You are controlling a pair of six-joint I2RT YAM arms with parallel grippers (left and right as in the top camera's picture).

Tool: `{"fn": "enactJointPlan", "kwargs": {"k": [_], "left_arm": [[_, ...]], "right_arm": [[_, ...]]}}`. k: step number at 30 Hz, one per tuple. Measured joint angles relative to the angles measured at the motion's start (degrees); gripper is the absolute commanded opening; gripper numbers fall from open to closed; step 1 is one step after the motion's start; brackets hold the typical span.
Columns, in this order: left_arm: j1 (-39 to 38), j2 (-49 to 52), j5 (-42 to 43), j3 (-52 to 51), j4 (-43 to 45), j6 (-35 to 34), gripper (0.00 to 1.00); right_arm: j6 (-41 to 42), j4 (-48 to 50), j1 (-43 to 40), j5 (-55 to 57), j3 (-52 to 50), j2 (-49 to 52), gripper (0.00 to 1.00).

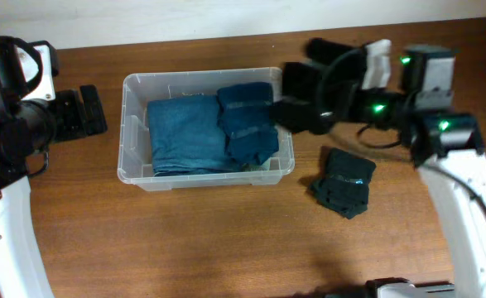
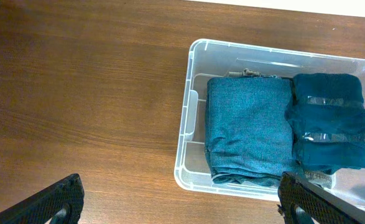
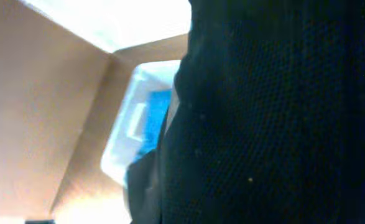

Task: Pack container
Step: 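Lower the black garment onto the teal garment in the bin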

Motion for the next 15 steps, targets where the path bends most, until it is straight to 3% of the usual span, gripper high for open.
{"fn": "enactJointPlan", "kwargs": {"k": [7, 14, 15], "left_arm": [[0.0, 0.0, 0.0, 0.0, 0.0, 0.0, 0.99], [0.0, 0.0, 0.0, 0.0, 0.0, 0.0, 0.99], [0.0, 0.0, 0.0, 0.0, -0.1, 0.0, 0.99]], "right_arm": [[0.0, 9.3, 18.8, 0.6, 0.0, 2.9, 0.07], [0.0, 17.2, 26.1, 1.9, 0.0, 12.4, 0.13], [-0.1, 17.8, 26.3, 2.0, 0.0, 13.8, 0.21]]}}
